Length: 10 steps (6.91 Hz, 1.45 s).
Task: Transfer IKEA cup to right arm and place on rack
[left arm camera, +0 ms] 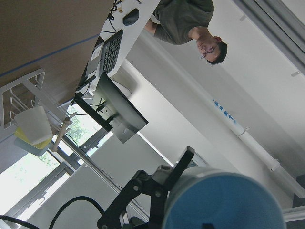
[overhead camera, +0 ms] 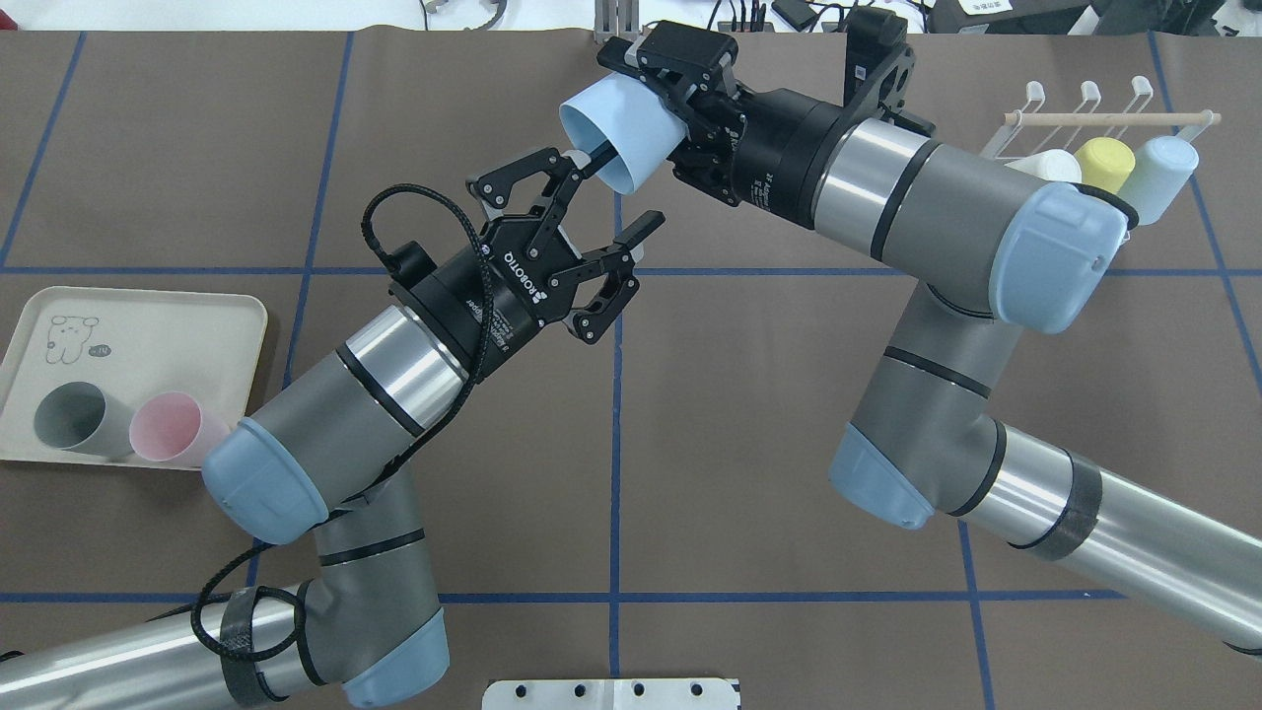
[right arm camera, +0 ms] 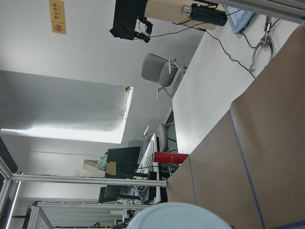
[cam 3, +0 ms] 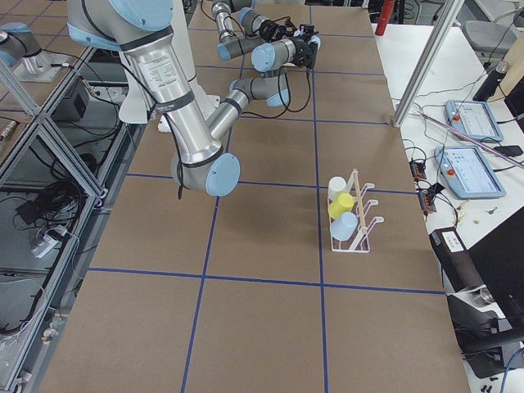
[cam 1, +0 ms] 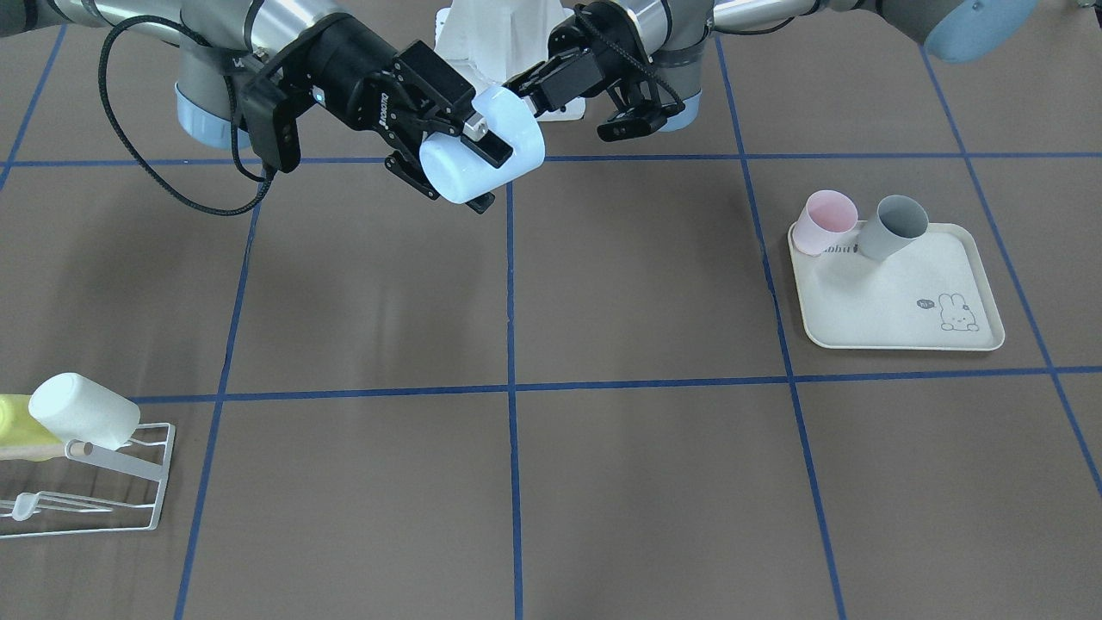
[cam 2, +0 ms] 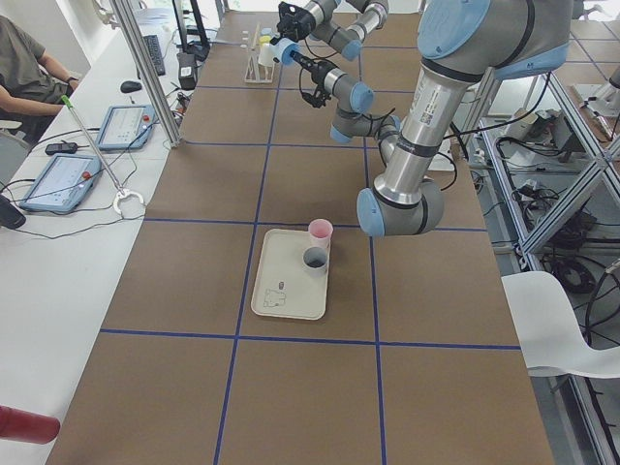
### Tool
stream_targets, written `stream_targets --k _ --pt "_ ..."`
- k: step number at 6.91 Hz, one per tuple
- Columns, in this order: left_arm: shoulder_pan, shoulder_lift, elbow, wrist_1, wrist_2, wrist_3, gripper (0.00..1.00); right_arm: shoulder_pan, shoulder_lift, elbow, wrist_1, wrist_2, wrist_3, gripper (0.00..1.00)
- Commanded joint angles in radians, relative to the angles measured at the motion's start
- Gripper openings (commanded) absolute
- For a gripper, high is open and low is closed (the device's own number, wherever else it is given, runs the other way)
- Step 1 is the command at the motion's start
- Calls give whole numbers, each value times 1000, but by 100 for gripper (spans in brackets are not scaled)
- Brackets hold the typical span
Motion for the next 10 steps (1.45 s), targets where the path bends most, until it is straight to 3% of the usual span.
stream_targets --k 1,3,5,6,8,10 --pt "-3 6 -7 -4 -2 14 100 36 -1 1 0 6 2 0" --pt "-7 18 -59 -5 -8 73 100 124 -13 -2 0 61 5 0" --pt "-7 163 -172 -1 -16 95 100 265 -85 1 0 143 -1 0" --pt "-10 240 -242 4 -69 185 100 339 -139 -2 -3 183 -24 0" --pt "-36 340 -265 10 -85 250 100 433 -219 -5 -11 207 -140 0" --pt "-78 500 -338 52 -167 445 100 523 -276 1 -194 191 -392 0"
